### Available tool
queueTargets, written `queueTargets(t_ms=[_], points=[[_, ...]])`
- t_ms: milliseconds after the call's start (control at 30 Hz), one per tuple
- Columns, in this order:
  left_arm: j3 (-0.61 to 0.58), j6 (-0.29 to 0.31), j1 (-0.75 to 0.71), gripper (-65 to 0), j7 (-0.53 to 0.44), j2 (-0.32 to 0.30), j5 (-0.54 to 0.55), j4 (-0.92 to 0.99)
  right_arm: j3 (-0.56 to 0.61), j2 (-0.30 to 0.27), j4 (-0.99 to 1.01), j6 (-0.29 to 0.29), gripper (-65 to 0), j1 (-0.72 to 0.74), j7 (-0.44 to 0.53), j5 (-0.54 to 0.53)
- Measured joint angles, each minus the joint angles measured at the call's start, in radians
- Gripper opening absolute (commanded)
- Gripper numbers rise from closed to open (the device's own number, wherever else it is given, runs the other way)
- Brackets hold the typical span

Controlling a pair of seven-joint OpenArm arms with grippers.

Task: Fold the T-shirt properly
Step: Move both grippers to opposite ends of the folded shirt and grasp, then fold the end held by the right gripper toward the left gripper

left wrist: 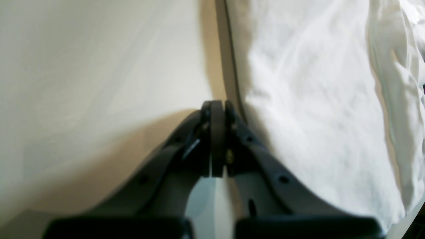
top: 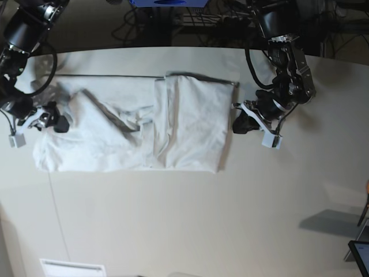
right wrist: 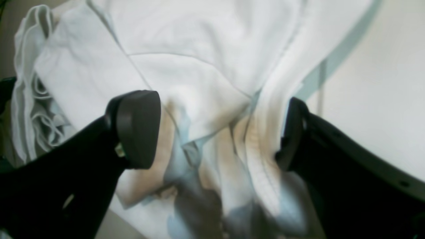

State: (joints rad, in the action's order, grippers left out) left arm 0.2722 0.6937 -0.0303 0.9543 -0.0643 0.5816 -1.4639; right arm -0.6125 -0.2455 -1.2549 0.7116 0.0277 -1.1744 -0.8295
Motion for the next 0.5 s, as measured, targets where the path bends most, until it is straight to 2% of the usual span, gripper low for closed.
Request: queueTargets(t_ms=[100, 167, 400, 500], points=[[0.0, 0.0, 0.0, -65.0, 0.002, 0.0, 0.0, 0.0, 0.002, 0.0, 0.0, 0.003, -18.4, 0.0, 0.0, -0.001], [-0.025, 0.0, 0.0, -65.0, -0.006, -0.004, 0.0, 0.0, 0.002, 0.0, 0.0, 0.003, -25.4, 0.0, 0.002, 0.009], [-0.109, 0.0, -0.003, -65.0, -0.012, -0.011, 0.003, -0.004, 0.006, 0.002, 0.004, -0.005, -64.7, -0.009, -0.02, 0.027], [-0.129, 0.0, 0.003, -65.0, -0.012, -0.014, -0.001, -0.003, 0.008, 0.0, 0.001, -0.005, -64.0, -0.009, -0.024, 0.028]])
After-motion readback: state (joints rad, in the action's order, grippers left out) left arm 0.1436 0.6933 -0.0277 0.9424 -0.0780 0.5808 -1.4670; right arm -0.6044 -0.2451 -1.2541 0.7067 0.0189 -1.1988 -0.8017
